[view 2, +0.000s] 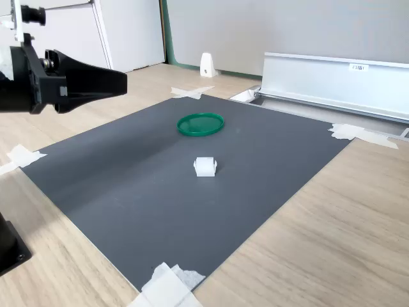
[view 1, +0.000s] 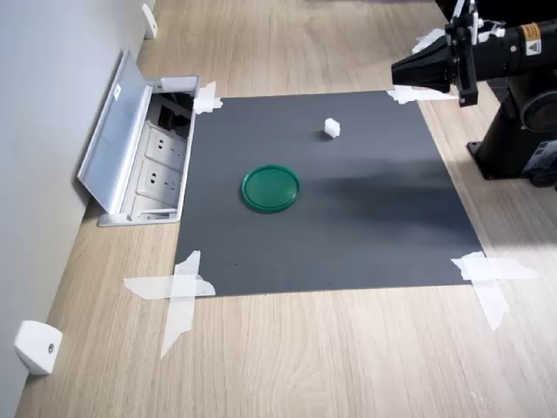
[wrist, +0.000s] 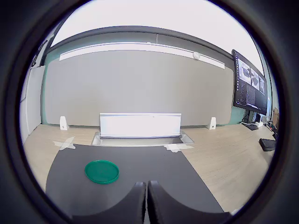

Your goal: Grasp a white terminal and put it on the green lid.

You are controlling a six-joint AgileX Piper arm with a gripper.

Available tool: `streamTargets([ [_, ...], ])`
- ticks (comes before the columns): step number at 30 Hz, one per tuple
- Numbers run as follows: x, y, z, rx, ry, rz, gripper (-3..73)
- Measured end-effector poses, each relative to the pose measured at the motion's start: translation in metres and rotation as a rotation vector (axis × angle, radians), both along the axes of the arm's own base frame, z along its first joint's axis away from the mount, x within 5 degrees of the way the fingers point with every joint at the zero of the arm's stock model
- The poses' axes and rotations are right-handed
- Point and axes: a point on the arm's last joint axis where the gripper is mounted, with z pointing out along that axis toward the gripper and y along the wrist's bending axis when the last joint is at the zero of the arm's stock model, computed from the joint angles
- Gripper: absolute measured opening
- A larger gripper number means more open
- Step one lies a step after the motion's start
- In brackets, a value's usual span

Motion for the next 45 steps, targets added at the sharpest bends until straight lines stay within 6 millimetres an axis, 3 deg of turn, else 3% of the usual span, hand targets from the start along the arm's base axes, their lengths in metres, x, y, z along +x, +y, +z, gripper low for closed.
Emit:
streamTargets([
  [45, 0.0000, 0.0000, 0.0030, -0.004, -0.021, 0.000, -0.8],
])
